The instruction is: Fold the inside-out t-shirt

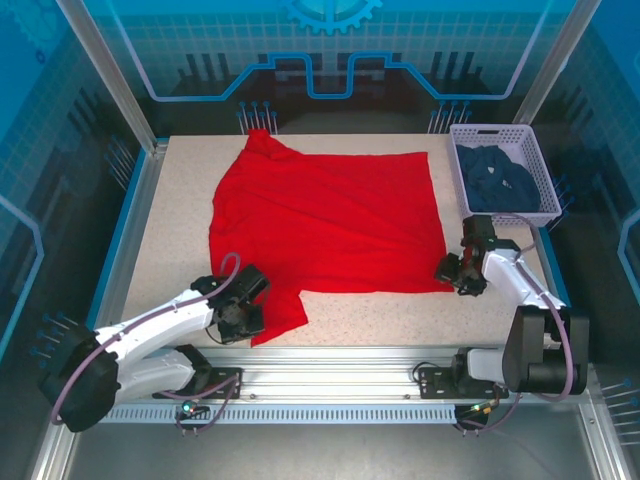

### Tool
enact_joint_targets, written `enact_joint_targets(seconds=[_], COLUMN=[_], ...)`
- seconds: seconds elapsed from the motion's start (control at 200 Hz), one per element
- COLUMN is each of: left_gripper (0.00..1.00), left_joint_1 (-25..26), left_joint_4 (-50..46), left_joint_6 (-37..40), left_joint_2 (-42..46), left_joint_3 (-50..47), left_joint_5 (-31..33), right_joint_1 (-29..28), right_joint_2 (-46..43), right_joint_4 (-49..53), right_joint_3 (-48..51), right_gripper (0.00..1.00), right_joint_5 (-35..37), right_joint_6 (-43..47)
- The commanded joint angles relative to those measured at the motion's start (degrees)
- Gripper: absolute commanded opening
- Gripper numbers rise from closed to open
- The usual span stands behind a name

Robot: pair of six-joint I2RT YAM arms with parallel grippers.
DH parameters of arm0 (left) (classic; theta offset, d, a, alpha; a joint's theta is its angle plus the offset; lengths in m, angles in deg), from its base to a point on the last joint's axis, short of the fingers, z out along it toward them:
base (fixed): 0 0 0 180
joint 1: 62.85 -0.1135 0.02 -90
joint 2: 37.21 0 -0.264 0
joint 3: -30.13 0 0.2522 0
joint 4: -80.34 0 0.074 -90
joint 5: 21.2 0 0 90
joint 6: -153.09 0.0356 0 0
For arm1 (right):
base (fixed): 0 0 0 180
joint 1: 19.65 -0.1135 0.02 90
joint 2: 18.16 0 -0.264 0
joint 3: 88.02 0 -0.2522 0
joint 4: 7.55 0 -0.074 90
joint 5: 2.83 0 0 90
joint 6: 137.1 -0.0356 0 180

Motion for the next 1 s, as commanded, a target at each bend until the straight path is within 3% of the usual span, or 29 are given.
enact_joint_targets(seconds=[0.0,0.16,0.35,0.655,0.825,0.995], left_gripper=[0.0,0.0,0.0,0.0,0.0,0.0], left_joint_1=[-0.65,-0.8,-0.83,-1.85,-5.6,-12.8], left_joint_4=[0.43,0.86,0.69,-0.48,-2.39,-4.74], left_joint_6=[1.85,2.23,2.14,1.46,1.74,5.46], left_joint_2=[0.91,1.2,1.65,4.84,8.92,10.81], left_joint_3=[0.37,0.33,0.28,0.87,2.83,6.85], left_joint_5=[-1.68,-1.93,-1.79,-1.51,-3.35,-7.52], right_joint_1=[0.63,0.8,0.89,0.97,0.95,0.97], right_joint_2=[0.97,4.07,7.86,6.69,5.15,5.39], right_joint_4=[1.83,-0.96,-2.71,-3.27,-2.65,-2.28], right_joint_3=[1.41,1.42,0.4,1.11,0.64,-2.26], right_gripper=[0.58,0.52,0.39,0.17,0.11,0.09], right_joint_5=[0.42,-1.99,-3.63,-4.33,-4.74,-5.38], right_joint_6=[-2.07,-3.02,-3.32,-3.02,-2.46,-1.2])
